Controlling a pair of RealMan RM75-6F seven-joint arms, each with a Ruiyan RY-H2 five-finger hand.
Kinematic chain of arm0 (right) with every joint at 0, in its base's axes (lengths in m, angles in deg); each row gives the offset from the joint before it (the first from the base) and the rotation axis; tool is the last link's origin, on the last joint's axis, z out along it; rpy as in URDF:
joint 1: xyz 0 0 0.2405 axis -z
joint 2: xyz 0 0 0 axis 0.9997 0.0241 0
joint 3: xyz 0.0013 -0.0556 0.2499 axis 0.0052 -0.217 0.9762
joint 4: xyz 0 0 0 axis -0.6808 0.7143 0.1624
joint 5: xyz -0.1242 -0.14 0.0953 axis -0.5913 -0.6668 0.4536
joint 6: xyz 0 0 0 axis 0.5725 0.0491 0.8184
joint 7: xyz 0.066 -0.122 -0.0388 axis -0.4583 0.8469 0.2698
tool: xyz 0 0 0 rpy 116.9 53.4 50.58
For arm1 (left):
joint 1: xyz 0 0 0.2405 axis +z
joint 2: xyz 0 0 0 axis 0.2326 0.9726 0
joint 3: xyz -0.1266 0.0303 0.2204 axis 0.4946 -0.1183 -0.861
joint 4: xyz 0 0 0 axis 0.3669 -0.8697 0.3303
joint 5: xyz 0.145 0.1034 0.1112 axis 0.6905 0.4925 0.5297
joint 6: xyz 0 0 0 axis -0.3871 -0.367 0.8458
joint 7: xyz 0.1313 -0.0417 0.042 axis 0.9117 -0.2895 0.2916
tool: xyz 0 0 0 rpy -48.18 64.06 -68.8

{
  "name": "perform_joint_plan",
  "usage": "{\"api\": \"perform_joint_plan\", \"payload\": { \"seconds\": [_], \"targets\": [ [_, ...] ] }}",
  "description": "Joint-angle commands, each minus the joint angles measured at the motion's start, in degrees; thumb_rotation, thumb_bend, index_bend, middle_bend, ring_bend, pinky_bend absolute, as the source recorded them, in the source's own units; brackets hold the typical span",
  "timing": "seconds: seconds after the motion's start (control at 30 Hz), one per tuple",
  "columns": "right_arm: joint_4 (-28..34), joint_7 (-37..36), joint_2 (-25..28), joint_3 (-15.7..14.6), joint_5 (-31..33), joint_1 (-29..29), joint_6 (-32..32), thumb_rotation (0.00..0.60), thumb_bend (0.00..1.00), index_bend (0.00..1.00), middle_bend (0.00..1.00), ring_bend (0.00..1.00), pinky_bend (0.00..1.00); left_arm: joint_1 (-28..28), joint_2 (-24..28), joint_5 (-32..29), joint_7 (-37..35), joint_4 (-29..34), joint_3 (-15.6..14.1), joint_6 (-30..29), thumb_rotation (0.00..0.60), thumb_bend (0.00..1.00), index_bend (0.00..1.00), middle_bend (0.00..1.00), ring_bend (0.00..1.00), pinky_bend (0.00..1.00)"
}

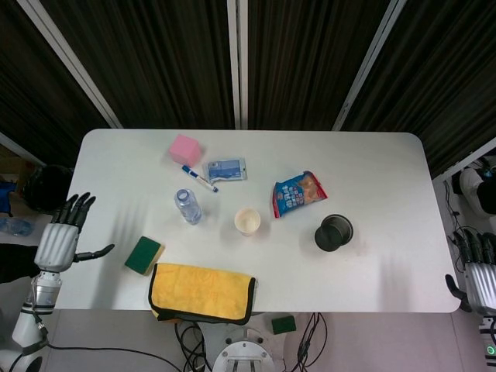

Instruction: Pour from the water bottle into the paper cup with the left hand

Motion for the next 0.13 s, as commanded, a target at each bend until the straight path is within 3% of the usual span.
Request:
{"api": "perform_joint_plan", "payload": {
  "seconds": [0.03, 0.13],
  "targets": [
    [-0.2, 0.2, -0.2, -0.2, -0.2, -0.1, -0.2, 0.600, 0.29, 0.00, 0.00, 0.00, 0.00, 3.8, 7.9, -1.8, 9.2, 9.4, -3.5, 5.3, 0.090, 0.00, 0.03, 0.03, 0.00, 0.12],
    [-0.3, 0.4, -0.4, -0.1, -0.3, 0.0, 0.0, 0.600, 0.29, 0.00, 0.00, 0.00, 0.00, 4.4, 7.2, -1.5, 8.7, 8.8, -2.7, 3.6, 0.070, 0.00, 0.03, 0.03, 0.00, 0.12]
  ]
}}
